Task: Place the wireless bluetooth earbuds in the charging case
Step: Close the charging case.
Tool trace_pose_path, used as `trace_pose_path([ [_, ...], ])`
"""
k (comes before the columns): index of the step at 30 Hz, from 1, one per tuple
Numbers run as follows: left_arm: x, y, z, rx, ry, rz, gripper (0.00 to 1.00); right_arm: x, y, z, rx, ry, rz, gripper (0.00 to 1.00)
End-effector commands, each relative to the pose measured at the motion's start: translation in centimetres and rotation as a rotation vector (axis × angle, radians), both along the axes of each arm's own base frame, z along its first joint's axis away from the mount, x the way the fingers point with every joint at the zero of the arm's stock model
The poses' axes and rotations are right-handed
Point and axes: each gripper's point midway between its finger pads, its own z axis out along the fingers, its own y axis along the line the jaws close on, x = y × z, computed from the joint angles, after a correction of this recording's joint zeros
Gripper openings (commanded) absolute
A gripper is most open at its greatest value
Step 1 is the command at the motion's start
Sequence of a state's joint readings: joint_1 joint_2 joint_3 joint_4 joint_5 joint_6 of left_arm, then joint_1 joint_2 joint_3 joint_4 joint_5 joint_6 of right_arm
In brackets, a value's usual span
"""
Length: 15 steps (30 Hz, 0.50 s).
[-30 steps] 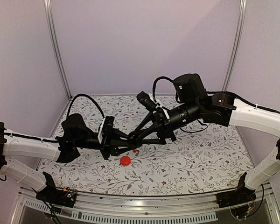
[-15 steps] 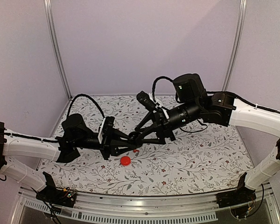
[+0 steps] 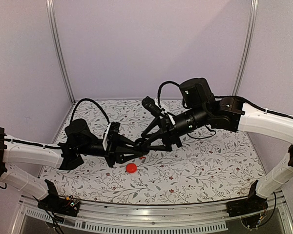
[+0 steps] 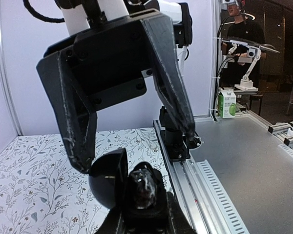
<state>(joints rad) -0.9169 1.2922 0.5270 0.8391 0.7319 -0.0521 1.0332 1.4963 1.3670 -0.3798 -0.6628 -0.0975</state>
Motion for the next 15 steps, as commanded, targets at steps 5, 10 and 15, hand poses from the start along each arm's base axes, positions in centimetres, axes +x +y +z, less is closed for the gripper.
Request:
trace_pose_path([
  [5, 0.2, -0.4, 1.1, -0.028, 0.001, 0.010, 0.00, -0.5, 0.1, 0.0, -0.003, 0.017, 0.032, 0.51],
  [10, 0.5, -0.5, 1.1, -0.029, 0.012, 0.022, 0.00, -1.0, 0.1, 0.0, -0.005, 0.026, 0.054, 0.45],
  [15, 1.0, -0.3, 1.4, -0.038, 0.023, 0.041, 0.00, -1.7, 0.2, 0.0, -0.008, 0.024, 0.078, 0.43],
])
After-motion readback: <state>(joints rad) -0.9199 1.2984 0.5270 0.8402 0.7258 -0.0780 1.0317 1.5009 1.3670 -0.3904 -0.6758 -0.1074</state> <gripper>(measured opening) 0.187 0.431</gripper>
